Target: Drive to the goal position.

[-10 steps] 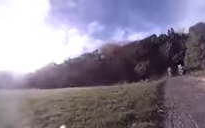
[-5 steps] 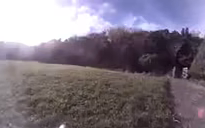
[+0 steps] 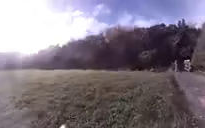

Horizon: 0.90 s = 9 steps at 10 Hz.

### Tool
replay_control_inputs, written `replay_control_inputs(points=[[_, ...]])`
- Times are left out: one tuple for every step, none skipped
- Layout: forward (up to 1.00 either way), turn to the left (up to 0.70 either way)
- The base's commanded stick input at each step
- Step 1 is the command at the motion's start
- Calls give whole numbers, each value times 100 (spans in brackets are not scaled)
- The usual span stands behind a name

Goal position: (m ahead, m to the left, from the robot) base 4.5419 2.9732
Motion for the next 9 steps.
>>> replay_control_inputs(points=[[70, 0], [70, 0], [70, 0], [70, 0], [70, 0], [70, 0], [70, 0], [70, 0], [70, 0]])
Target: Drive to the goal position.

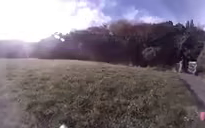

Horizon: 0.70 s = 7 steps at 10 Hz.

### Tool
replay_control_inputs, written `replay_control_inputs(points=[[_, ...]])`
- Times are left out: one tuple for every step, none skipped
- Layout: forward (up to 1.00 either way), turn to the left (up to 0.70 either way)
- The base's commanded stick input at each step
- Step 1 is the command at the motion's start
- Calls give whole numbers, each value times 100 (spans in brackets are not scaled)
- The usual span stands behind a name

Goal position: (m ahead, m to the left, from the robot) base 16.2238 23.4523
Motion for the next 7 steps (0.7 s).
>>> replay_control_inputs(points=[[70, 0], [70, 0], [70, 0], [70, 0], [70, 0], [70, 0], [70, -11]])
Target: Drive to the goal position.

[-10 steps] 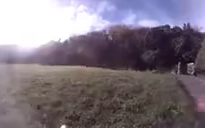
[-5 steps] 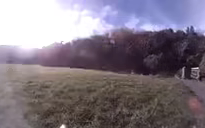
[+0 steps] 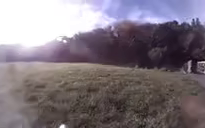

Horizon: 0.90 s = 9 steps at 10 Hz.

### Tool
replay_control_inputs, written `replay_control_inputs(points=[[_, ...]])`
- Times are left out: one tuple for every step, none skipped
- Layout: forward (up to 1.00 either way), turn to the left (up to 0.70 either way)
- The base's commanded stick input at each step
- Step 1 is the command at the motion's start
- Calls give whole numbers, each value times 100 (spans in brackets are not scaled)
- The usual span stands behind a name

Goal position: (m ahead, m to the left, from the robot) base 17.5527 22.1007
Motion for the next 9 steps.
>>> replay_control_inputs(points=[[70, -12], [70, -14], [70, -14], [70, -14], [70, -14], [70, -14], [70, -14], [70, -14], [70, -14]])
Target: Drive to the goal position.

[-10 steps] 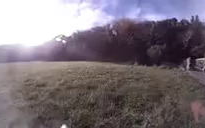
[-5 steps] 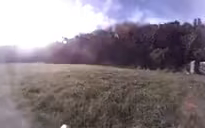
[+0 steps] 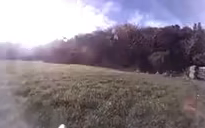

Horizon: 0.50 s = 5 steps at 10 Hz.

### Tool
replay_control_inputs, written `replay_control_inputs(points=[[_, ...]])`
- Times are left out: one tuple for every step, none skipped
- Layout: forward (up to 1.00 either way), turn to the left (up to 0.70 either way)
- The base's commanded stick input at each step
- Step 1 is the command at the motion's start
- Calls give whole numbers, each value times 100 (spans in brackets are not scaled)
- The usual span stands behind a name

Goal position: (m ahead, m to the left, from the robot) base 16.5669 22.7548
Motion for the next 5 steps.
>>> replay_control_inputs(points=[[70, -14], [70, -14], [70, -14], [70, -14], [70, -14]])
